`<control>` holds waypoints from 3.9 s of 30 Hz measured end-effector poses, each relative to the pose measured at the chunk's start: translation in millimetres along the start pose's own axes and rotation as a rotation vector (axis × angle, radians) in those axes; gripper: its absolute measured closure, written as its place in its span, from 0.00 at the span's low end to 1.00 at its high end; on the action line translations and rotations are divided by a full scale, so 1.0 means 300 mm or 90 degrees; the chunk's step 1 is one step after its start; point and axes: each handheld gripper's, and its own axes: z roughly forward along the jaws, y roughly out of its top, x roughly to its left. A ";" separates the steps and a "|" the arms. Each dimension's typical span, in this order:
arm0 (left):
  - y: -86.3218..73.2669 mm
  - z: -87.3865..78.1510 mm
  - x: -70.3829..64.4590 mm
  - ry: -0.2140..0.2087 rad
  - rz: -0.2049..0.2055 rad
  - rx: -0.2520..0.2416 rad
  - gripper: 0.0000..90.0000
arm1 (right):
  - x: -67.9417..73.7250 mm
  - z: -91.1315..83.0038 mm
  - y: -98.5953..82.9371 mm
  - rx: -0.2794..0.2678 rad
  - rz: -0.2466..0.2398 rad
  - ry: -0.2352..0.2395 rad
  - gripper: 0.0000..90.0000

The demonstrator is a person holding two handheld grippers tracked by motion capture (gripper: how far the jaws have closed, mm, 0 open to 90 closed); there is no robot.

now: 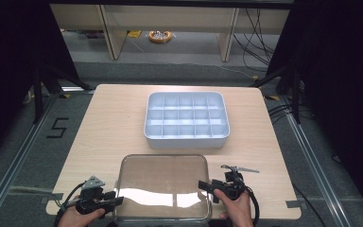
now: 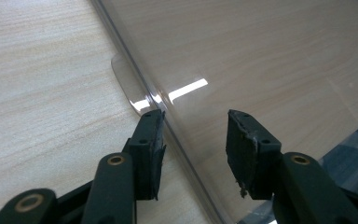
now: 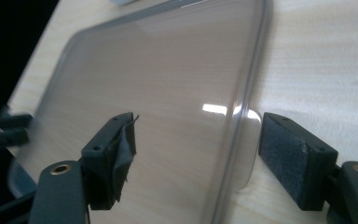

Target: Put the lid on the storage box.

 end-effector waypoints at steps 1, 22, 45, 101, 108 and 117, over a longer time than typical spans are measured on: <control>0.000 0.000 0.000 0.000 0.000 0.001 0.61 | -0.004 -0.006 -0.003 -0.001 0.018 0.005 0.37; 0.001 -0.007 0.028 -0.019 -0.034 -0.010 0.42 | 0.002 -0.049 -0.043 -0.028 -0.053 0.094 0.78; 0.015 -0.024 0.048 -0.048 -0.134 -0.030 0.48 | 0.016 -0.050 -0.030 -0.042 -0.071 0.093 0.84; 0.668 0.022 -0.011 -0.044 -0.082 -0.063 0.62 | 0.050 -0.226 0.492 -0.119 -0.128 -0.068 0.75; 0.729 0.069 0.009 -0.038 -0.103 -0.053 0.61 | 0.027 -0.206 0.556 -0.117 -0.141 -0.085 0.75; 0.801 0.112 0.027 -0.016 -0.124 -0.043 0.59 | 0.034 -0.180 0.642 -0.098 -0.121 -0.111 0.74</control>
